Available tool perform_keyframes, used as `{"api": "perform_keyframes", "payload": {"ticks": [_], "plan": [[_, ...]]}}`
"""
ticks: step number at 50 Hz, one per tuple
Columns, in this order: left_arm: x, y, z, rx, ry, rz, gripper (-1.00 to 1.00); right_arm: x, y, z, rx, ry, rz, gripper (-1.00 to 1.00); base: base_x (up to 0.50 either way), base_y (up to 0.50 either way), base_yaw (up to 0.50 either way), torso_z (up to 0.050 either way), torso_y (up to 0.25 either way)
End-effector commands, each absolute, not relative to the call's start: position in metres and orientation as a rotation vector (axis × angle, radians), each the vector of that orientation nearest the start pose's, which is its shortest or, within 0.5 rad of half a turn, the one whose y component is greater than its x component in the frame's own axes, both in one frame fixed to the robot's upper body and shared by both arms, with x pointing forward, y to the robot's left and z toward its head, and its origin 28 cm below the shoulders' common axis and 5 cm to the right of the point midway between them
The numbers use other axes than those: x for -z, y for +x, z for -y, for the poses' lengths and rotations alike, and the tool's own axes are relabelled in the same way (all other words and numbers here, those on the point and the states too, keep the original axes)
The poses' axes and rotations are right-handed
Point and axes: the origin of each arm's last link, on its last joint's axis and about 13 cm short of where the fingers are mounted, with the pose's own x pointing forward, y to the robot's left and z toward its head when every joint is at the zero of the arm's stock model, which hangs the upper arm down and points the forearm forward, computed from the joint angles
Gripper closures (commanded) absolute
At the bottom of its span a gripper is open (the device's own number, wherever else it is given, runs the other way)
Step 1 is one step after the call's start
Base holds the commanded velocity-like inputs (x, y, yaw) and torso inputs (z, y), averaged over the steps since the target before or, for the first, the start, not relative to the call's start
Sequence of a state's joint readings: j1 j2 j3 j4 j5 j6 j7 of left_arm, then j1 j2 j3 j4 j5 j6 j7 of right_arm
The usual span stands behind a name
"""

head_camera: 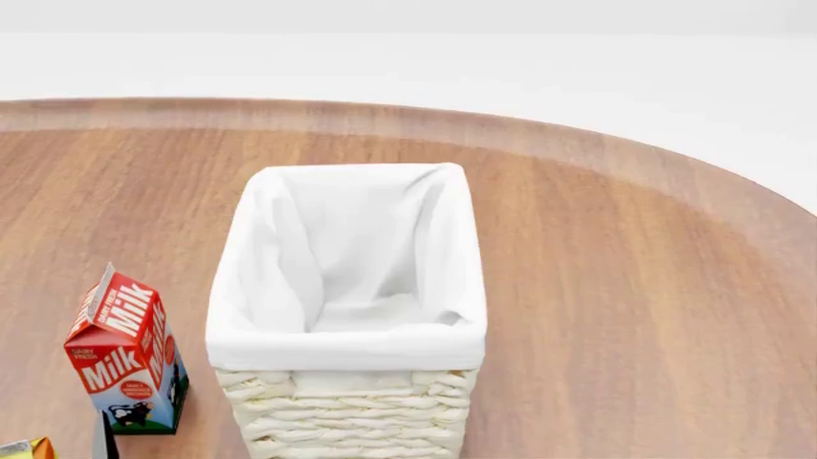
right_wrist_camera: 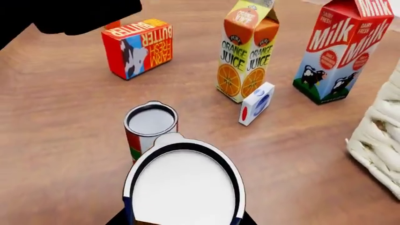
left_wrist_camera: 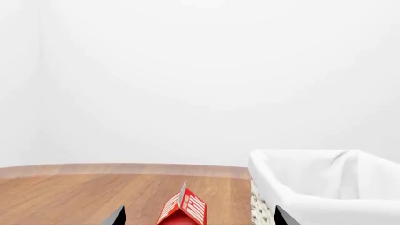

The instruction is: Pick up the alphabet soup, and put it in the basket.

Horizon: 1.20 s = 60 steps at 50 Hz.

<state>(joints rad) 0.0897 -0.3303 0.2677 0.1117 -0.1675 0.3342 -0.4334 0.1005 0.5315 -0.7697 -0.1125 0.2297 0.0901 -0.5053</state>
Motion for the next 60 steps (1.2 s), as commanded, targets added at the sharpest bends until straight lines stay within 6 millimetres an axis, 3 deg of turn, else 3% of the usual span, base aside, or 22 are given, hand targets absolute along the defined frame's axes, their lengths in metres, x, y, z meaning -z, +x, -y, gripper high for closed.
{"api": "perform_keyframes", "payload": {"ticks": [1, 34, 55, 60], "plan": [[-0.036, 0.185, -0.223, -0.118, 0.022, 0.293, -1.0, -0.026, 0.172, 0.097, -1.23, -0.19, -0.163, 1.0, 0.0, 0.0, 0.0, 0.0, 0.0], [-0.036, 0.185, -0.223, -0.119, 0.026, 0.294, -1.0, -0.074, 0.165, 0.111, -1.089, -0.196, -0.006, 1.0, 0.0, 0.0, 0.0, 0.0, 0.0], [-0.035, 0.186, -0.224, -0.122, 0.024, 0.297, -1.0, -0.106, 0.175, 0.117, -0.923, -0.219, 0.042, 1.0, 0.0, 0.0, 0.0, 0.0, 0.0], [-0.035, 0.186, -0.224, -0.122, 0.023, 0.297, -1.0, -0.124, 0.182, 0.121, -0.861, -0.205, 0.07, 1.0, 0.0, 0.0, 0.0, 0.0, 0.0]]}}
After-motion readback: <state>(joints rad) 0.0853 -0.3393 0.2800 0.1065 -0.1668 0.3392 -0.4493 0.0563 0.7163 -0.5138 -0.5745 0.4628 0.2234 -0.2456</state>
